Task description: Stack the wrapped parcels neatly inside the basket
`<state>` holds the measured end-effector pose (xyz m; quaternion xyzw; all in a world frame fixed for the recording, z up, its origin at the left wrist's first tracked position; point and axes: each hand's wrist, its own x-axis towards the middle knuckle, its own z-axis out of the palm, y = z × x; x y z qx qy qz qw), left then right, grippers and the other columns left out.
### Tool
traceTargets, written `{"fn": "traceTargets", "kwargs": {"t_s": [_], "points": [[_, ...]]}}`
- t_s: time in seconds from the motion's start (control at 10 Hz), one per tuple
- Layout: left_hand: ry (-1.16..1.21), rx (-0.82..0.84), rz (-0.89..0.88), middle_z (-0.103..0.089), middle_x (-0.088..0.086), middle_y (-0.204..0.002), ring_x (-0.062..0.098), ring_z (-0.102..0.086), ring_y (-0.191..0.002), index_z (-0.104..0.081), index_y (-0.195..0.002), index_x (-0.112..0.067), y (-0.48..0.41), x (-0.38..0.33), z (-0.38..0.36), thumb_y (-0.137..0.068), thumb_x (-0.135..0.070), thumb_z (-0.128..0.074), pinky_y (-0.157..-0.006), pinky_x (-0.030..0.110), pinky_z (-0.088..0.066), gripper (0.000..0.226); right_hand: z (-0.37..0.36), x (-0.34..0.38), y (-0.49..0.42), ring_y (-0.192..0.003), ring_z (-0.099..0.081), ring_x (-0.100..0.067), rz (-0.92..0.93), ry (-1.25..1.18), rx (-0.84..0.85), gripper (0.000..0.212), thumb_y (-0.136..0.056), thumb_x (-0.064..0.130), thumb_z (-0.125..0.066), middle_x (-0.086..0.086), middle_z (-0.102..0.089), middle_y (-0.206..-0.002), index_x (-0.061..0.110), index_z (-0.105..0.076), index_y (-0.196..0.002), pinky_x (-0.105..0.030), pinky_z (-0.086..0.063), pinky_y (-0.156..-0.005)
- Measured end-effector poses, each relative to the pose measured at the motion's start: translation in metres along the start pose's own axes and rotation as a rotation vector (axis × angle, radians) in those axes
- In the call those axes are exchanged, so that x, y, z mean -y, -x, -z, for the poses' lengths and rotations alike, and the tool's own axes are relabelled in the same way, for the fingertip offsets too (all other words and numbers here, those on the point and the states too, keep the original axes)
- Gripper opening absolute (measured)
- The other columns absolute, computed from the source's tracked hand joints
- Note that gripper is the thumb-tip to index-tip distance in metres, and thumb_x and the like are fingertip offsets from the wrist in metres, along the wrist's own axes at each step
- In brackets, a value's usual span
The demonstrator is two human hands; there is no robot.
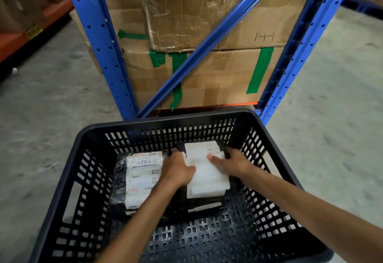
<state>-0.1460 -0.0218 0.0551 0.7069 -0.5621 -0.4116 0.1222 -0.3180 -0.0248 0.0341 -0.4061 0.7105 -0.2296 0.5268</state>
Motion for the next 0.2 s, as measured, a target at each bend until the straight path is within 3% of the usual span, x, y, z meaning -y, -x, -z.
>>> {"fn": "traceTargets", "kwargs": {"t_s": [0.1,0.2], "points": [[-0.214,0.028,-0.001,-0.044,0.016,-0.149,0.031,-0.045,-0.134,-0.004,-0.156,-0.003,0.001,0.002,-0.013,-0.090,-0.024,-0.059,-0.107,0.032,-0.043,0.088,-0.007,-0.006,-0.004,-0.119,-0.065,-0.026,-0.074,0.051,0.061,0.076,-0.083,0.053,-0.071,-0.006,-0.065,-0.135,0.018,-0.045,-0.146,-0.039,-0.053,-0.103],[-0.173,0.003,-0.091,-0.040,0.012,-0.151,0.026,-0.042,-0.136,-0.008,-0.157,-0.010,0.015,0.007,-0.007,-0.091,-0.025,-0.058,-0.110,0.031,-0.040,0.084,0.002,-0.005,0.003,-0.112,-0.066,-0.022,-0.024,0.065,0.020,0.065,-0.088,0.045,-0.070,0.000,-0.067,-0.123,0.016,-0.050,-0.143,-0.035,-0.053,-0.102]]}}
